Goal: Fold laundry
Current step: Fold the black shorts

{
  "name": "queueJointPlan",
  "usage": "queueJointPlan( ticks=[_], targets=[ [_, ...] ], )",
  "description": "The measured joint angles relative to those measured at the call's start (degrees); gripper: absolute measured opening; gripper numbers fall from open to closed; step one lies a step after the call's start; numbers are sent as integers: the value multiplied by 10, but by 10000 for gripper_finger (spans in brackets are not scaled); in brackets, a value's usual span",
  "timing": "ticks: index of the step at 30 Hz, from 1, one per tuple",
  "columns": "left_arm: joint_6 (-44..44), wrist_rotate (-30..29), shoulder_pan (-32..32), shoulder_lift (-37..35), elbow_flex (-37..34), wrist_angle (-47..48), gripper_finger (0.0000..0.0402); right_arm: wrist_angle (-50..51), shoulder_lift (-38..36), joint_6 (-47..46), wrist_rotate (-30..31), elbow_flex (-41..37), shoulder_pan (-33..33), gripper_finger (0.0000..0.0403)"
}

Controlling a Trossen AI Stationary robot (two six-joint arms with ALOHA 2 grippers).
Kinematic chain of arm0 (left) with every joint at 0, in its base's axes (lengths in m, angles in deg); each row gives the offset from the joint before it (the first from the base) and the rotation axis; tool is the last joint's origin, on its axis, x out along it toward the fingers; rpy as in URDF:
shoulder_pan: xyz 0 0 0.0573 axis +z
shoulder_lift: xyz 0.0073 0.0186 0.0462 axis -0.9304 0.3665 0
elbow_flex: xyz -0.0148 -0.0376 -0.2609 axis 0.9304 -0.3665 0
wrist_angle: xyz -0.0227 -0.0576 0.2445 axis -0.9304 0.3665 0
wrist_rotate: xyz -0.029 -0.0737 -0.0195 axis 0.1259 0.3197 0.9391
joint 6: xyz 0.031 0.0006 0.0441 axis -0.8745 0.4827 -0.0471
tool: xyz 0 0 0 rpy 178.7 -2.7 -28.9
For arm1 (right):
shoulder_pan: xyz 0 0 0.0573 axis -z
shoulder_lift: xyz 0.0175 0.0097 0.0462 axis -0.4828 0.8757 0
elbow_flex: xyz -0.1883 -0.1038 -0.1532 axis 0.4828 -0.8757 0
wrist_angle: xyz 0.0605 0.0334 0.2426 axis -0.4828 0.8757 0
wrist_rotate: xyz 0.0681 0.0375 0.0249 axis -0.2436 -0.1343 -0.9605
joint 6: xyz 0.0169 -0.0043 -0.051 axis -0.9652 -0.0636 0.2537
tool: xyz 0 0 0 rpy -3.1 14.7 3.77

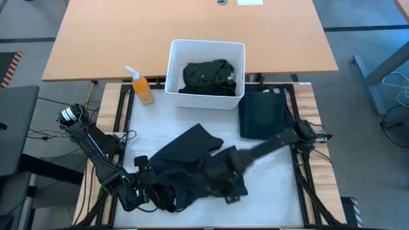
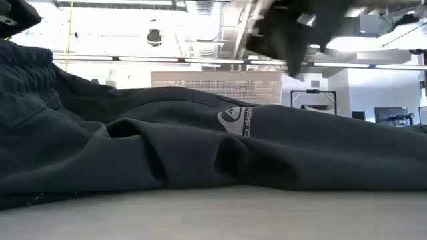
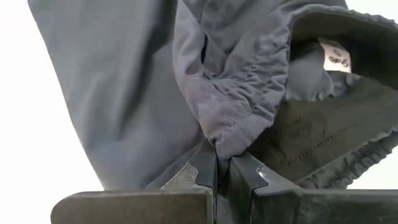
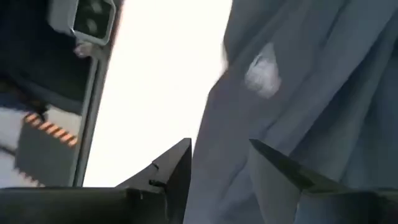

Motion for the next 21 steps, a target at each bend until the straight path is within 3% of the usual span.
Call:
queueJointPlan(
  ticks=[7, 12, 16, 21],
  targets=[
    [-23, 20, -2, 0, 0, -6, 0, -133, -120, -240, 100, -234, -45, 176],
    [-24, 34, -3, 0, 0, -6, 0, -212, -186, -371, 132, -365, -83, 177],
    [-26, 34, -2, 0, 0, -5, 0, -286, -204, -396, 151, -420, -111, 176],
    [-22, 34, 2, 0, 0, -7, 0, -303, -191, -358, 228, -425, -137, 173]
  ],
)
